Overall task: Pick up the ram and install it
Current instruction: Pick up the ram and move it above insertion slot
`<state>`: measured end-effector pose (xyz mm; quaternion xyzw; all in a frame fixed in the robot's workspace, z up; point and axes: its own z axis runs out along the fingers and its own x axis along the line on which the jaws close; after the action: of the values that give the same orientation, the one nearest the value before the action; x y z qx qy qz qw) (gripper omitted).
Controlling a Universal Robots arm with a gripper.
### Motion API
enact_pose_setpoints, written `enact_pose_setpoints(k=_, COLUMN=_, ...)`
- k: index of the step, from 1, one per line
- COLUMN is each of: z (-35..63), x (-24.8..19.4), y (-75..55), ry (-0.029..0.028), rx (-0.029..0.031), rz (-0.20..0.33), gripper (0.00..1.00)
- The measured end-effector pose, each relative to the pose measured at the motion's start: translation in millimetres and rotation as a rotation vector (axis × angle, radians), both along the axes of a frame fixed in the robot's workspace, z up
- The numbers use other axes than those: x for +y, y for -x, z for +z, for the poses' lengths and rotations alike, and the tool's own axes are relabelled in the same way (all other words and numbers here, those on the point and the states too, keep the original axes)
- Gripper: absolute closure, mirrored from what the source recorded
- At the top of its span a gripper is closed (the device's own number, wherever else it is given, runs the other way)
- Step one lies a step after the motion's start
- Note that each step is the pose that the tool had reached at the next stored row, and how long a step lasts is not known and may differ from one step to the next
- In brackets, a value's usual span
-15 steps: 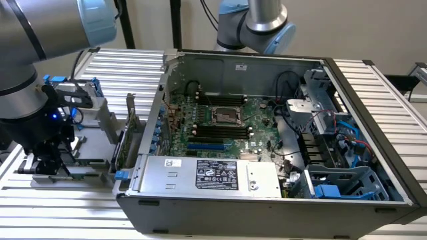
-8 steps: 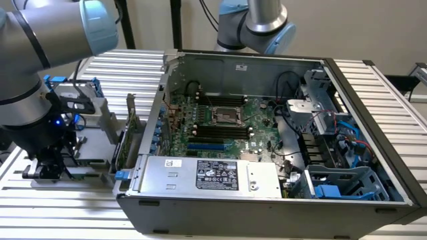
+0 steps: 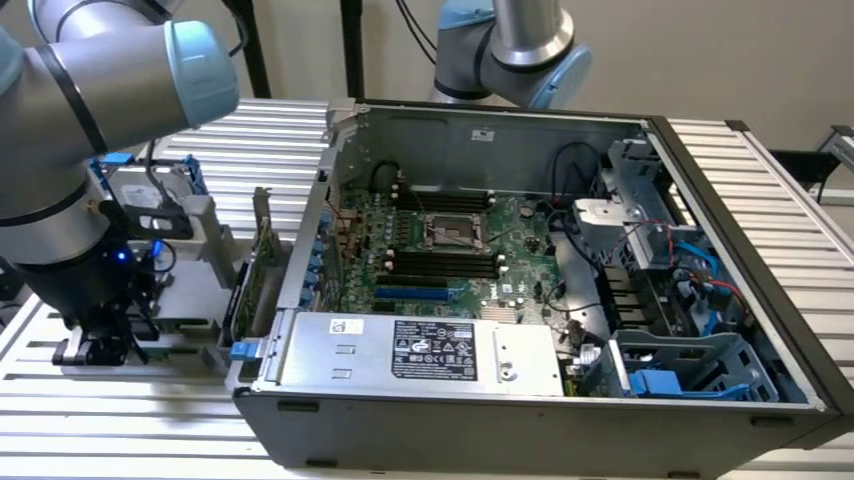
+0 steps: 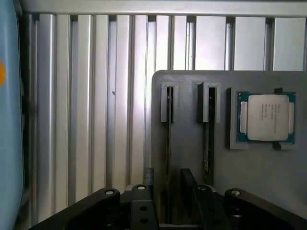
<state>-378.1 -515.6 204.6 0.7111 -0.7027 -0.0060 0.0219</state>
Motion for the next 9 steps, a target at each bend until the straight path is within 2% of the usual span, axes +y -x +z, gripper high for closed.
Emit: enact_pose_setpoints(k=9, z=-1.9, x=0.4, y=0.1, ry=-0.0001, rx=-0.0001, rz=0.0, gripper=0.64)
